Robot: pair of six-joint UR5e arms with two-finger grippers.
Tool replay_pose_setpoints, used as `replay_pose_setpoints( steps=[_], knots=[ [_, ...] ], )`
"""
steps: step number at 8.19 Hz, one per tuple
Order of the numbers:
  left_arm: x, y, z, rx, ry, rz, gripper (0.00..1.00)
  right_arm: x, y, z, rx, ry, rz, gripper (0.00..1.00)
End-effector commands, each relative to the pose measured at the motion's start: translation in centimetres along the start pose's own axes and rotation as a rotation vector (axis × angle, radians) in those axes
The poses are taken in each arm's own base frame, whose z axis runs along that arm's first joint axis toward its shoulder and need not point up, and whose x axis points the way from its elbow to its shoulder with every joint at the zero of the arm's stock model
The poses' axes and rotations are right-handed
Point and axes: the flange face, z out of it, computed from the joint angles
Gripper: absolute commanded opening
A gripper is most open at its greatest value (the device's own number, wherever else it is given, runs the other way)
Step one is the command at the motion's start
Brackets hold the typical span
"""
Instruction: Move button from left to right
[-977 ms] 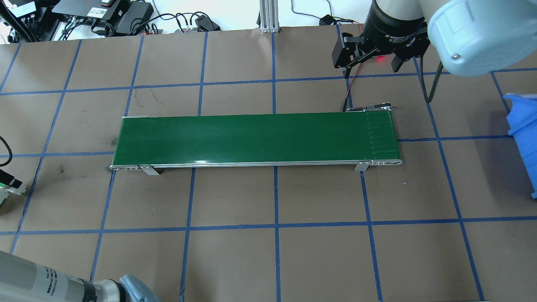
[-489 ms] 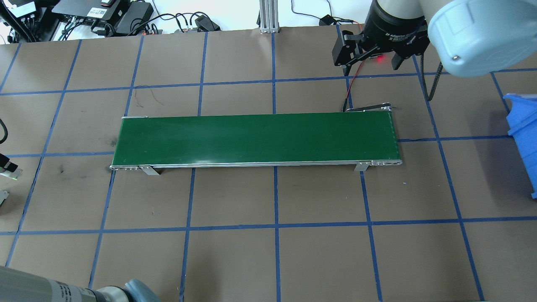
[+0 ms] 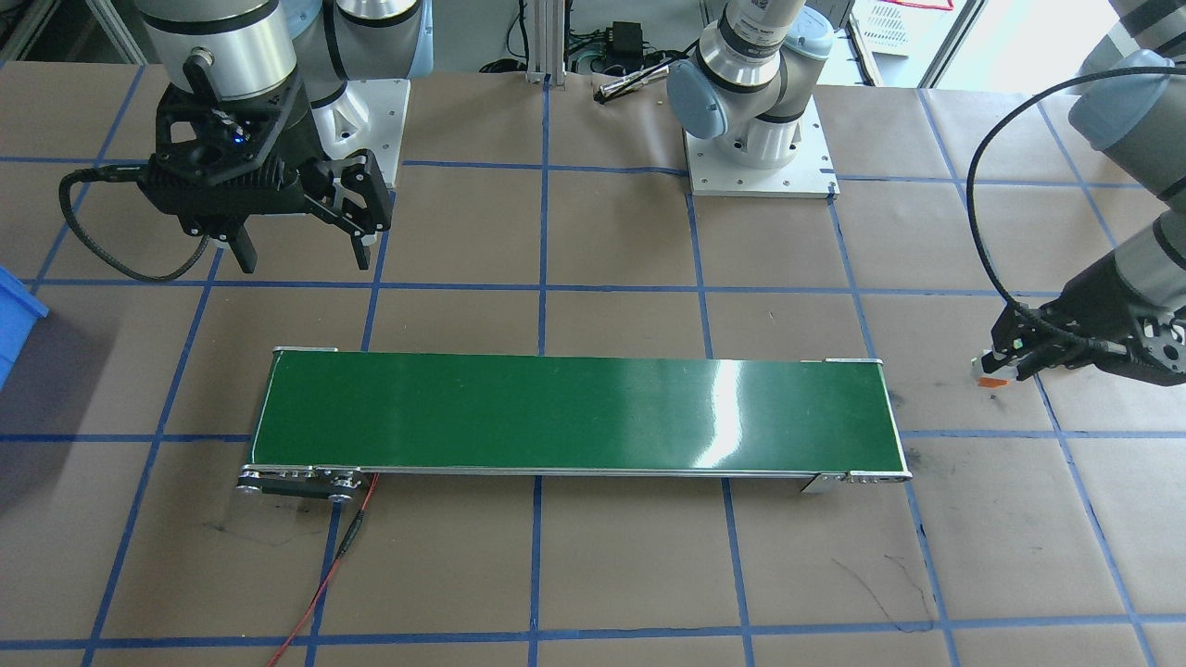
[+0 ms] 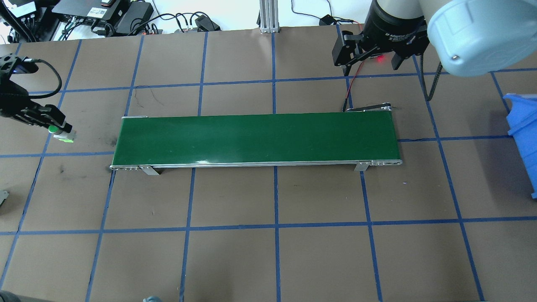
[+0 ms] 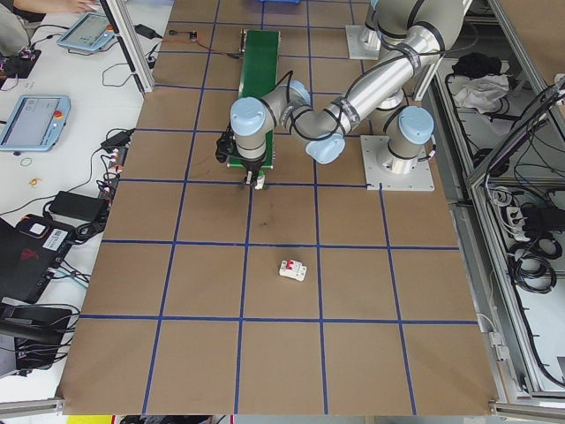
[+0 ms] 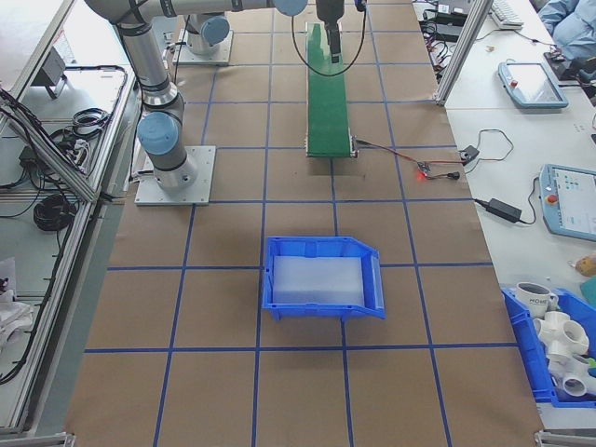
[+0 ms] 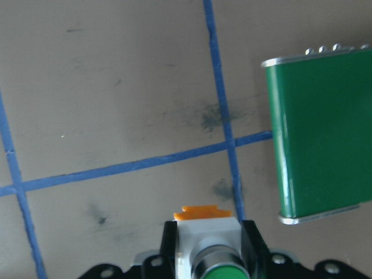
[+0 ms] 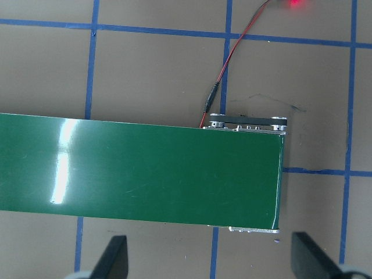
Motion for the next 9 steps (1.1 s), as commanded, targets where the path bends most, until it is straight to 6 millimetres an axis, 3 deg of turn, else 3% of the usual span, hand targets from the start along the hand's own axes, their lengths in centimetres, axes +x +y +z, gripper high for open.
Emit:
replay_pose_setpoints(
  steps=[1, 3, 6, 9],
  knots=[
    [7.1, -3.4, 1.8, 0.010, 0.066, -0.120, 0.00, 0.0, 0.0, 0.4, -0.007, 0.002, 0.001, 1.00],
    [8.0, -3.6, 3.3, -0.017, 0.079, -0.127, 0.00, -0.1, -0.1, 0.8, -0.015, -0.003, -0.001, 1.00],
    [7.2, -3.8, 5.7, -0.062, 0.097, -0.126, 0.00, 0.0, -0.3, 1.4, -0.035, -0.006, -0.005, 1.00],
    [7.0, -4.0, 7.0, -0.084, 0.107, -0.135, 0.00, 0.4, -0.4, 0.6, -0.012, -0.034, 0.010, 1.00]
  ],
)
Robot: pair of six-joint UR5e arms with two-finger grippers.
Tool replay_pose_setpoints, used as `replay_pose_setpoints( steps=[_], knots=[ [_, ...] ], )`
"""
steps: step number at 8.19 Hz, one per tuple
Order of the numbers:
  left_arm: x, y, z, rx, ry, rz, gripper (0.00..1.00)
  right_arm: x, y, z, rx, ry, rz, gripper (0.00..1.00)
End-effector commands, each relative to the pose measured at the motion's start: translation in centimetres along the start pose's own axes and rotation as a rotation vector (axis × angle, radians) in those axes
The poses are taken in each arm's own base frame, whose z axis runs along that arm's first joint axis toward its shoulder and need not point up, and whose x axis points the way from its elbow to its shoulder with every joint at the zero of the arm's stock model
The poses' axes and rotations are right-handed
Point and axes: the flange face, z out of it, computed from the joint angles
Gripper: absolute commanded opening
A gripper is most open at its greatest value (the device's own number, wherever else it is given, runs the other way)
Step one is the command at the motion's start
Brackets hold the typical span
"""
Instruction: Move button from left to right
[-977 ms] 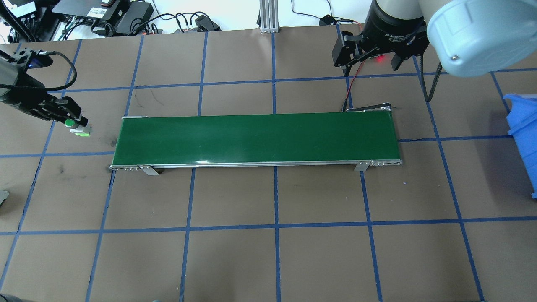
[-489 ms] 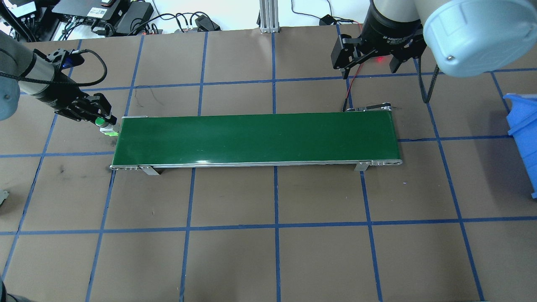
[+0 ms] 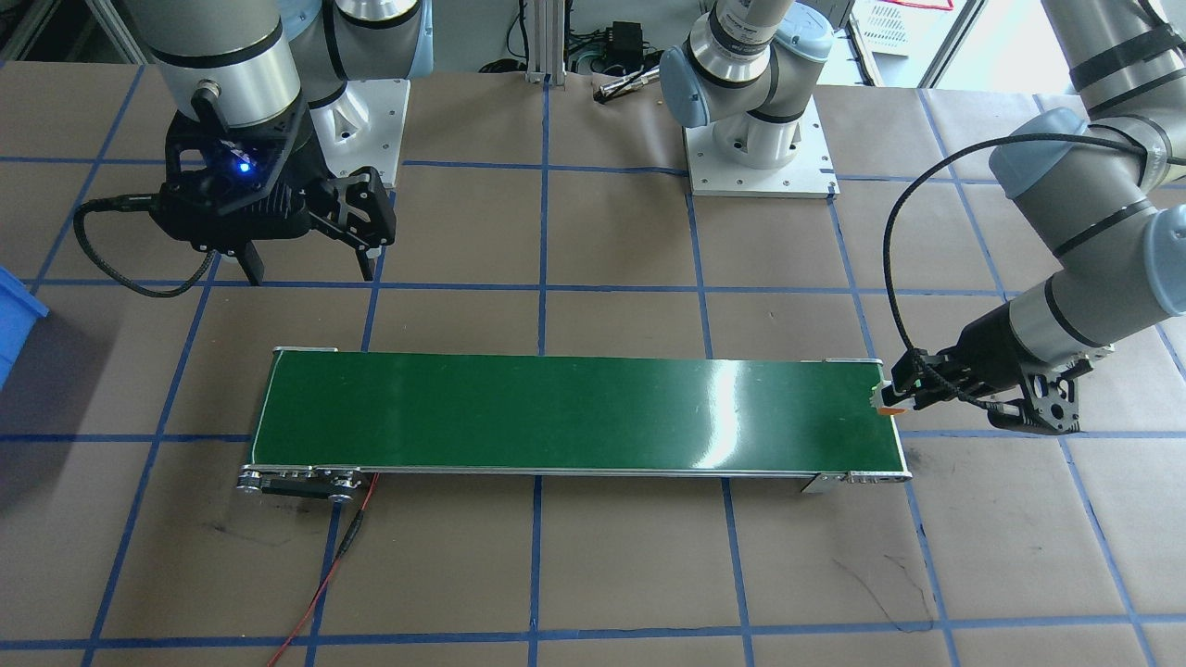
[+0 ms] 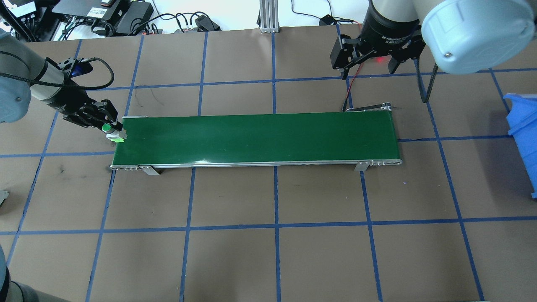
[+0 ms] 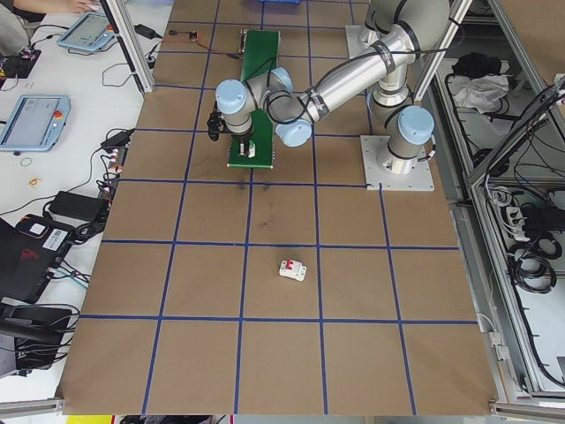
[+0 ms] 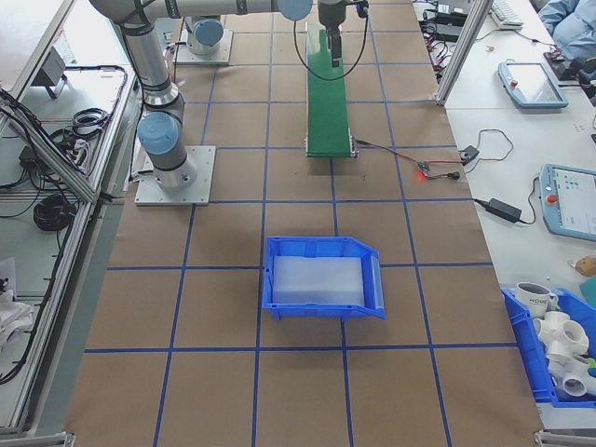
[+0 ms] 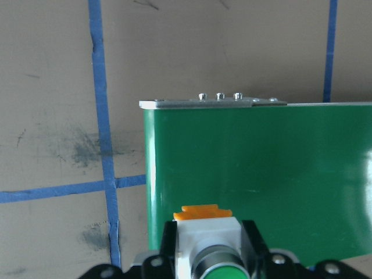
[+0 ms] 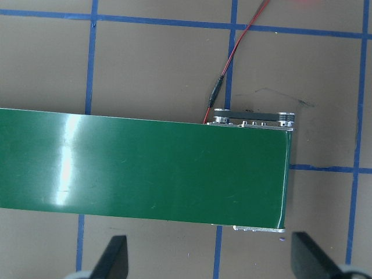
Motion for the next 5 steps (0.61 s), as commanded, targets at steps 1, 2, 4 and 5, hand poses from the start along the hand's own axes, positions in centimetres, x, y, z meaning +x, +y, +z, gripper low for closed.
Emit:
replay_pose_setpoints(
  steps=[1, 2, 4, 5],
  knots=[
    [-0.2, -0.2, 0.7, -0.013, 0.007, -0.005, 0.00, 1.3, -0.2, -0.6, 0.016, -0.042, 0.021, 1.00],
    [-0.2, -0.2, 0.9, -0.015, 0.008, -0.012, 0.00, 2.4, -0.5, -0.8, 0.025, -0.045, 0.041, 1.00],
    [-0.2, -0.1, 1.0, -0.018, 0.009, -0.013, 0.00, 2.5, -0.5, -0.8, 0.027, -0.043, 0.041, 1.00],
    [-0.2, 0.0, 1.1, -0.021, 0.010, -0.033, 0.21, 2.5, -0.5, -0.7, 0.024, -0.040, 0.041, 1.00]
  ],
)
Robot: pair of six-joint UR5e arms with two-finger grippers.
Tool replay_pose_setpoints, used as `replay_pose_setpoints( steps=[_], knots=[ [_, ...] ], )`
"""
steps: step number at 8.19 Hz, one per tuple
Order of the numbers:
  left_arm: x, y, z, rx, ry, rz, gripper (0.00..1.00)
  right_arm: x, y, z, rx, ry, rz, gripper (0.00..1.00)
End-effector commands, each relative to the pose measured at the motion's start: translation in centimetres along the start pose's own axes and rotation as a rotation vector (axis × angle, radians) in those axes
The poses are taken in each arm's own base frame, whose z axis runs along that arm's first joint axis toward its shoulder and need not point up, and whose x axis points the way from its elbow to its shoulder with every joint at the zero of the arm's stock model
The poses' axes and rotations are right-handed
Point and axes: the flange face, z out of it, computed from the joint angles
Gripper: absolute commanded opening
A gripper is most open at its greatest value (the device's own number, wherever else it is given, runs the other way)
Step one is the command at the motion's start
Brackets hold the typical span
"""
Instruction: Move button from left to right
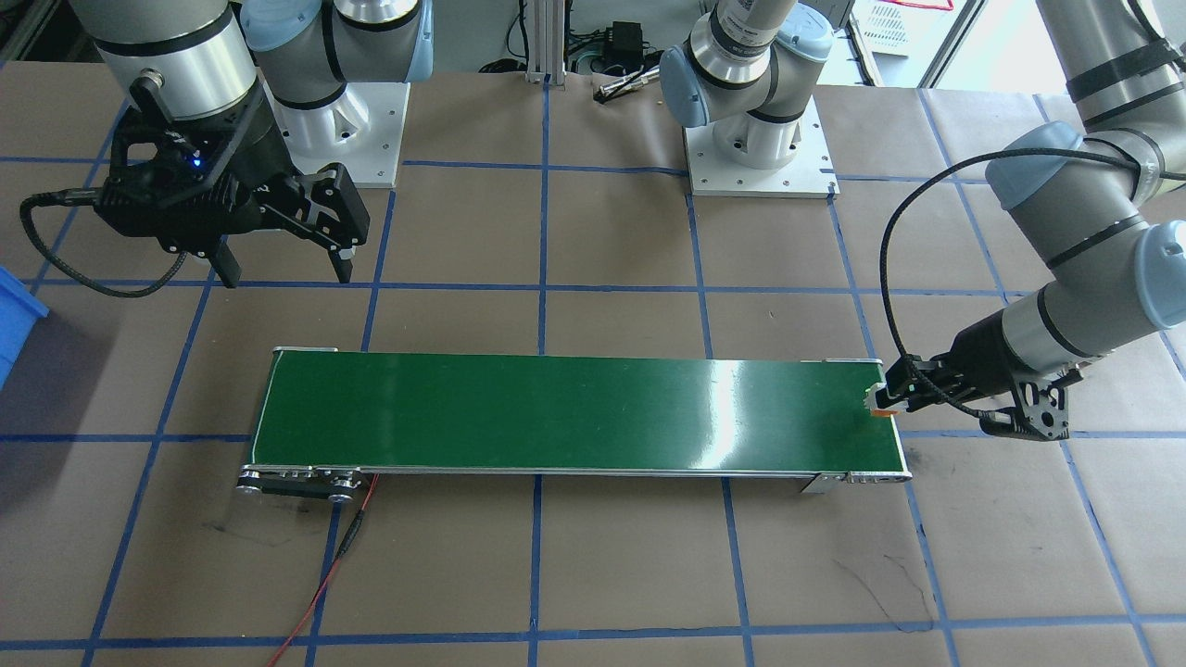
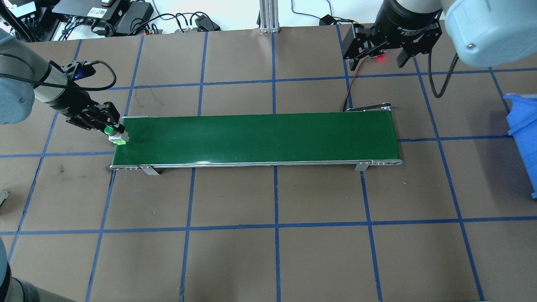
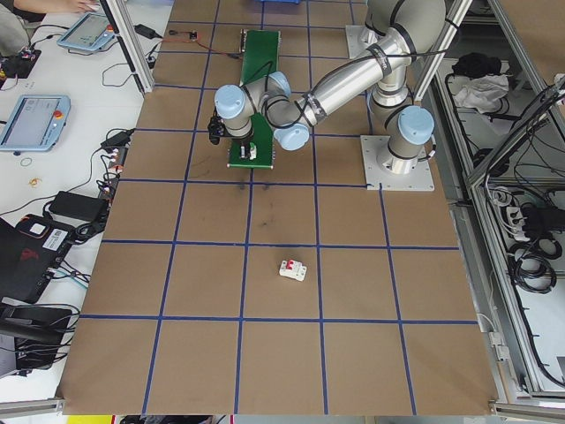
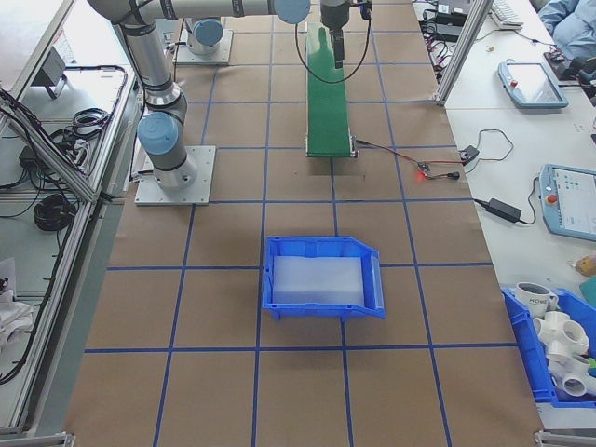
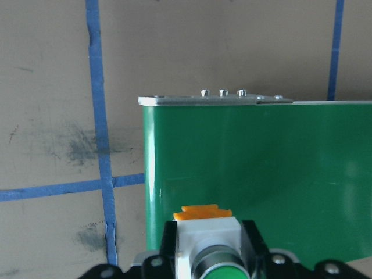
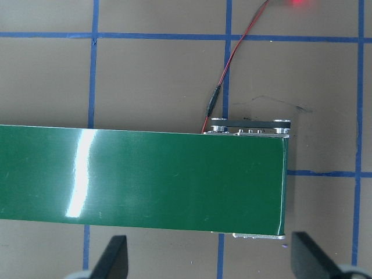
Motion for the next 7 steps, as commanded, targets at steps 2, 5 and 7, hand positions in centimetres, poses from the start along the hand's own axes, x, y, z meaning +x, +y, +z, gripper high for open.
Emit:
replay_pose_setpoints(
  steps=[2, 5, 7],
  knots=[
    [0.4, 0.2, 0.3, -0.014, 0.003, -0.057, 0.64, 0.1, 0.0, 0.1, -0.002, 0.004, 0.001, 1.00],
    [5.1, 1.3, -2.2, -0.007, -0.012, -0.082, 1.00, 0.2, 0.0, 0.3, -0.005, 0.006, 0.003, 1.00],
    [7.3, 4.0, -5.8, -0.016, -0.020, -0.077, 1.00, 0.3, -0.1, 0.4, -0.007, 0.006, 0.003, 1.00]
  ],
)
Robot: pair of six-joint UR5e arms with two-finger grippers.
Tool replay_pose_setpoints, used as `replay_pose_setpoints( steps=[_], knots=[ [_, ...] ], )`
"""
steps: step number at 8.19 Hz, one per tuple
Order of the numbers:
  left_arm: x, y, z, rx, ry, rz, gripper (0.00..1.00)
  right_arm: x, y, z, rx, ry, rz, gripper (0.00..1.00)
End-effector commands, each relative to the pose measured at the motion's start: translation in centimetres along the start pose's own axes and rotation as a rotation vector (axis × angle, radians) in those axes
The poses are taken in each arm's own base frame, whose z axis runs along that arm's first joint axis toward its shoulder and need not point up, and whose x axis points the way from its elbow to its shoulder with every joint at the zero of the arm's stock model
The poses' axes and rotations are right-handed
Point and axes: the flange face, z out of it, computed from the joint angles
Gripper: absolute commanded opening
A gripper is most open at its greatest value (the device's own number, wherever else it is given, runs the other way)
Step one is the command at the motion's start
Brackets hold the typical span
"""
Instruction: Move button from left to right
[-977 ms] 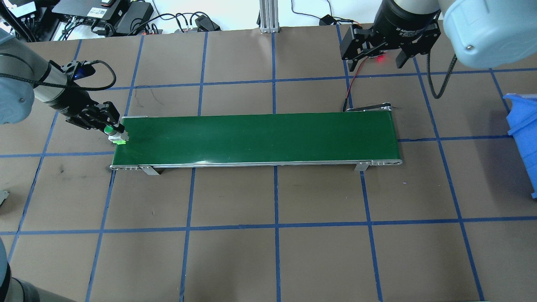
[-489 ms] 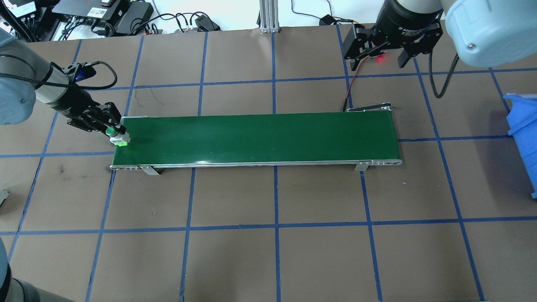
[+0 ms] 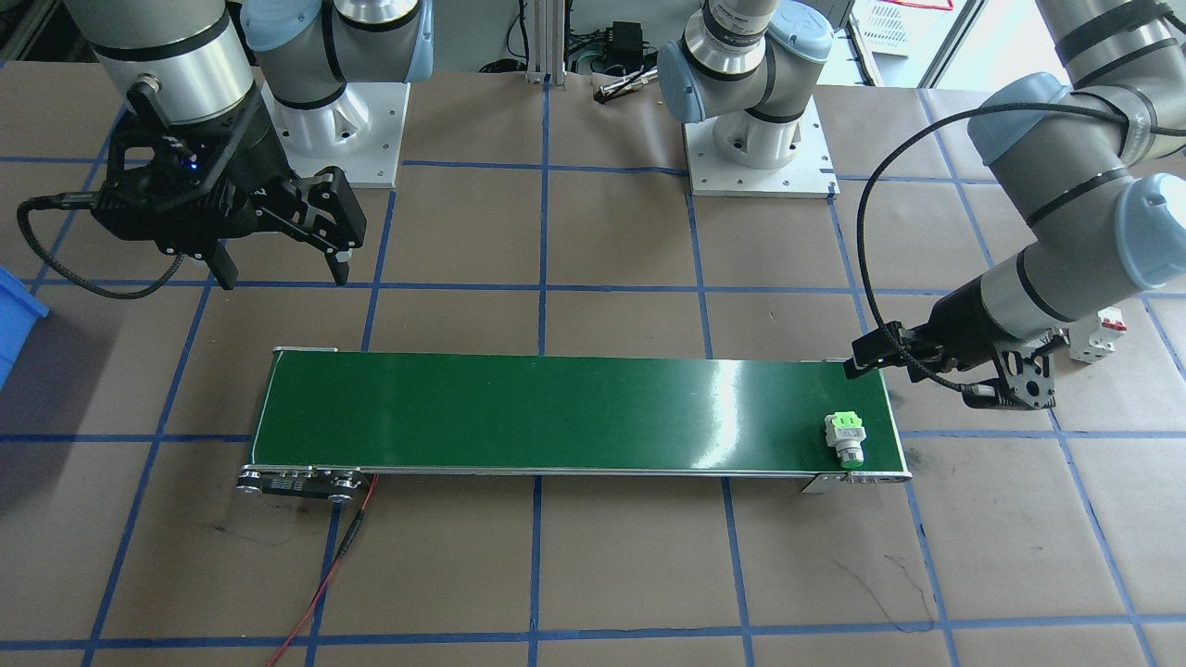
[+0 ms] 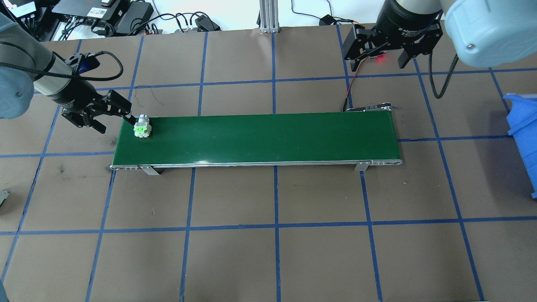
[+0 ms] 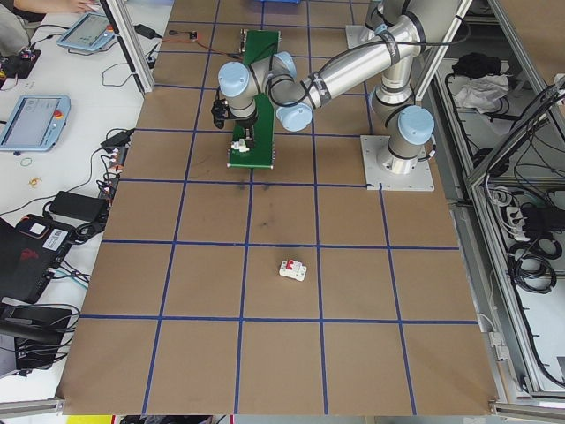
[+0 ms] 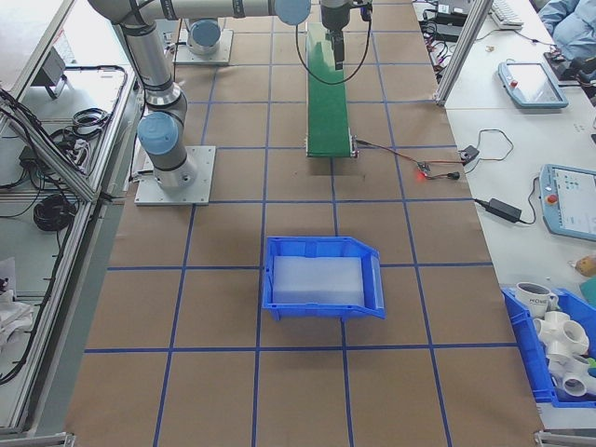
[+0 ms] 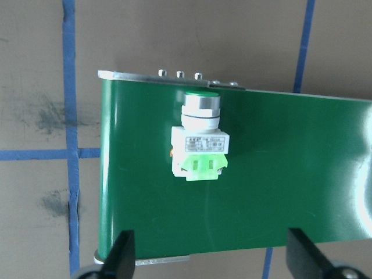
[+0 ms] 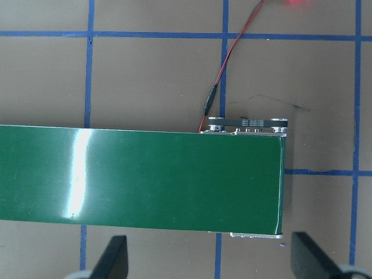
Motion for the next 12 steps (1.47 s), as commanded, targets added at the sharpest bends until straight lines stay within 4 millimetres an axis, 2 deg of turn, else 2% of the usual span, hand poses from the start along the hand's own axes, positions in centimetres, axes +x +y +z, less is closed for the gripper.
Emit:
replay_pose_setpoints(
  steps=[1, 3, 4, 5, 6, 7, 9, 10, 12],
  knots=[
    [2.0, 3.7, -4.2, -0.018, -0.042, -0.002, 1.00, 0.1, 0.0, 0.1, -0.003, 0.000, 0.002, 1.00],
    [1.1, 4.1, -5.0, -0.022, -0.077, -0.013, 1.00, 0.0, -0.2, 0.3, -0.003, -0.005, 0.003, 1.00],
    [-0.4, 4.1, -5.3, -0.022, -0.093, -0.032, 1.00, -0.1, -0.5, 0.7, -0.005, -0.012, 0.000, 1.00],
    [-3.1, 4.4, -5.9, -0.022, -0.102, -0.082, 1.00, -0.7, -1.5, 1.4, 0.025, -0.072, -0.006, 1.00],
    [-6.3, 4.3, -5.7, -0.025, -0.089, -0.134, 1.00, -1.0, -2.8, 3.2, 0.032, -0.112, -0.001, 1.00],
    [-8.1, 4.6, -6.0, -0.017, -0.088, -0.167, 1.00, -1.0, -4.5, 6.6, 0.020, -0.115, -0.006, 1.00],
    [-8.9, 4.3, -5.7, -0.013, -0.090, -0.173, 1.00, -1.0, -7.2, 13.0, 0.023, -0.117, -0.008, 1.00],
    [-9.2, 4.0, -5.2, -0.022, -0.083, -0.174, 1.00, -1.4, -7.4, 15.9, 0.010, -0.158, -0.007, 1.00],
    [-9.3, 3.9, -4.8, -0.028, -0.075, -0.180, 1.00, -2.1, -7.1, 19.6, -0.039, -0.239, 0.005, 1.00]
  ],
)
